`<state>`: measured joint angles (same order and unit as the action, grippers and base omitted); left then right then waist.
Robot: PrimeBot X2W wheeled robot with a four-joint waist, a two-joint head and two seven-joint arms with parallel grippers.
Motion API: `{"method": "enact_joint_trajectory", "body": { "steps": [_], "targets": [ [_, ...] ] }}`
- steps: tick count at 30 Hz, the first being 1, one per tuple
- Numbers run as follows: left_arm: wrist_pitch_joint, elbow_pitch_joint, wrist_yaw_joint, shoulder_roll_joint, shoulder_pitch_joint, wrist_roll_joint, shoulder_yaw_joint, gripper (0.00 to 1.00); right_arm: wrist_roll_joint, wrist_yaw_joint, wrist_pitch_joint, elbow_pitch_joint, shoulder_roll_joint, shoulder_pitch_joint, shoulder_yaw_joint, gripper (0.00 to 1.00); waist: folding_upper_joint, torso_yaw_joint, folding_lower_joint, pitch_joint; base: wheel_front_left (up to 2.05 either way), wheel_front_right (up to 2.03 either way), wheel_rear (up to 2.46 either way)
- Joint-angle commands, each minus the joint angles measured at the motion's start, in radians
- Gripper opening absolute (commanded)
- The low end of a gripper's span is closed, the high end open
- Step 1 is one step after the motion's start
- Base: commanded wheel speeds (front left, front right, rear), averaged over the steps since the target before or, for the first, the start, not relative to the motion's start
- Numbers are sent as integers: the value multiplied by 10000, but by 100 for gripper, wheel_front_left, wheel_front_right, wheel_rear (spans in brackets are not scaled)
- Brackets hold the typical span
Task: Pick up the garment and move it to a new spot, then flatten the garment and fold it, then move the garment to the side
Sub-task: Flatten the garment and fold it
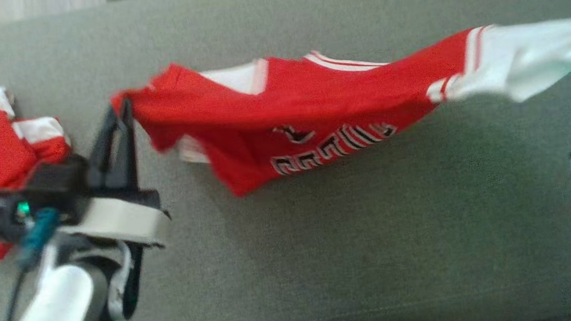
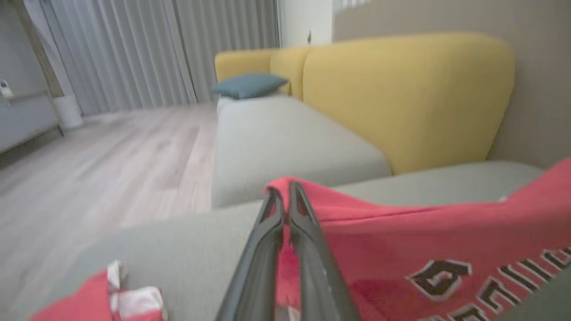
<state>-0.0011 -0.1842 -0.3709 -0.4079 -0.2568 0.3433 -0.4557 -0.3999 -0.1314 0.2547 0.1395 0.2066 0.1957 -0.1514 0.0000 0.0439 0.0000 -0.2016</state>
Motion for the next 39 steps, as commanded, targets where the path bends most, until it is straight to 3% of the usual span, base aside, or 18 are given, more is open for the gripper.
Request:
{"method": "enact_joint_trajectory", "body": {
  "steps": [1,8,14,19,27,39],
  "targets": [
    [2,-1059,-140,-497,-857,-238,735,0,156,7,-104,1188,399,611,-148,0,0,13,0,625,0,0,0],
    [312,-2465,-58,-1000,-2567,-630,1335,0,475,7,335,3455,923,2356,-800,0,0,65,0,1541,0,0,0],
    [774,-2540,178,-1079,-3633,-582,1389,0,352,7,941,3698,1225,3475,-1093,0,0,131,0,1820,0,0,0],
    [1054,-1822,548,-804,-4150,-99,1120,0,-23,7,1290,3069,1266,3851,-979,0,0,187,0,1745,0,0,0],
    [635,1077,1380,146,-5278,856,758,0,-812,7,811,539,1330,4827,198,0,0,284,0,1115,0,0,0],
    [-2062,8051,2696,1343,-9591,1174,1192,0,-1148,7,-2968,-5623,929,9695,3187,0,0,697,0,-13,0,0,0]
  ]
}}
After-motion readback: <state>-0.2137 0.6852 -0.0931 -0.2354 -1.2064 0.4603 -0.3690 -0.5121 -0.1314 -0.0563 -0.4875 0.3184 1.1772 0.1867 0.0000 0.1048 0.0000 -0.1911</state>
